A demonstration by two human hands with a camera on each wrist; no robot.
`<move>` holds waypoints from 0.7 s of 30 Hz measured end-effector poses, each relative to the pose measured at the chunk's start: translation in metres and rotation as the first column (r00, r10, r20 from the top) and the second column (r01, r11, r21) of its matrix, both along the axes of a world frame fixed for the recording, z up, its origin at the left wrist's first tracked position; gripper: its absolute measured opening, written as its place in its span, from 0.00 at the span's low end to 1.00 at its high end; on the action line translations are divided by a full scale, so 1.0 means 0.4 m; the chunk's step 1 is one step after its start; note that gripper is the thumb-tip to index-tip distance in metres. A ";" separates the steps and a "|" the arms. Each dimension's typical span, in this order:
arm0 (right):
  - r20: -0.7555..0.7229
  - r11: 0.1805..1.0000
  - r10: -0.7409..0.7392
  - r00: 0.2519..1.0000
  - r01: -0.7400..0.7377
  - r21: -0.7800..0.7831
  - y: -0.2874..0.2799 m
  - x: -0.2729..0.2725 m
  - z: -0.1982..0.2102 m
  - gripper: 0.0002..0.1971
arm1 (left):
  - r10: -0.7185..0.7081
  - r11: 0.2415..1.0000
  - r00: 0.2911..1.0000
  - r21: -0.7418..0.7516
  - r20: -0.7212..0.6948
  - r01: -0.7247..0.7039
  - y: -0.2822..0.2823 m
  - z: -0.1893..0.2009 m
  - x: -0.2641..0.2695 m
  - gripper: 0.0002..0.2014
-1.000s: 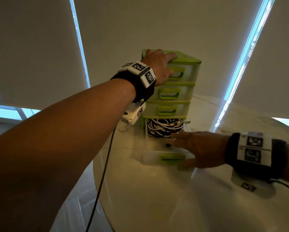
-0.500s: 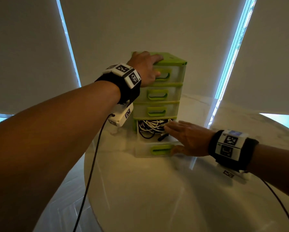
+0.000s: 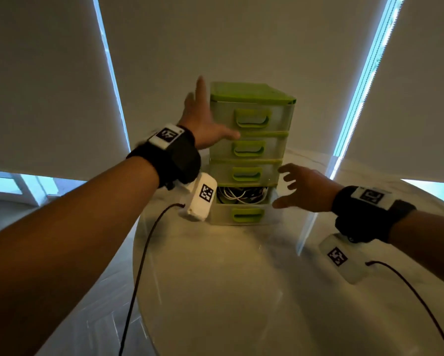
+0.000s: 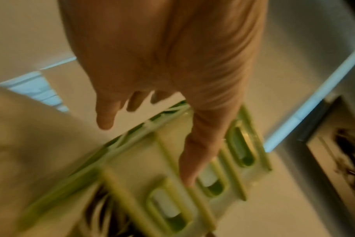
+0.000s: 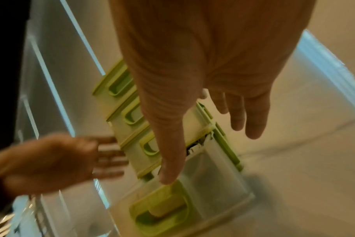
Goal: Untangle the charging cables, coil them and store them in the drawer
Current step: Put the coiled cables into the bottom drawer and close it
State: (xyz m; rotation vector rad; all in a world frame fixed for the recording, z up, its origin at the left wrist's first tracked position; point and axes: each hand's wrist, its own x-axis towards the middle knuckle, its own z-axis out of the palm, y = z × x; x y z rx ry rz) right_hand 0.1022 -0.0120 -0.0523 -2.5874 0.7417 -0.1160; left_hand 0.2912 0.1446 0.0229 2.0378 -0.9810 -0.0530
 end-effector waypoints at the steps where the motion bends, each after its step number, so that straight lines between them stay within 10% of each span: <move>1: 0.005 0.992 -0.043 0.999 0.042 0.123 -0.011 0.005 -0.005 0.55 | 0.001 1.000 0.982 -0.001 -0.188 -0.001 0.015 -0.034 0.011 0.66; 4: 0.000 0.957 -0.056 0.998 0.053 0.286 -0.015 0.040 -0.023 0.75 | -0.061 0.986 0.845 0.101 -0.531 0.134 0.049 -0.136 0.016 0.58; 6: 0.039 0.946 -0.031 0.999 0.016 0.323 -0.036 0.069 -0.045 0.81 | -0.129 0.965 0.840 0.127 -0.527 0.228 0.062 -0.186 -0.009 0.47; 8: 0.061 0.936 -0.044 0.997 0.020 0.351 -0.059 0.088 -0.064 0.82 | -0.177 0.934 0.889 0.214 -0.422 0.287 0.054 -0.228 -0.010 0.55; 21: 0.071 0.951 -0.224 0.972 0.202 0.234 0.041 0.148 -0.026 0.53 | -0.008 0.900 0.994 0.433 -0.112 0.056 0.032 -0.204 0.065 0.50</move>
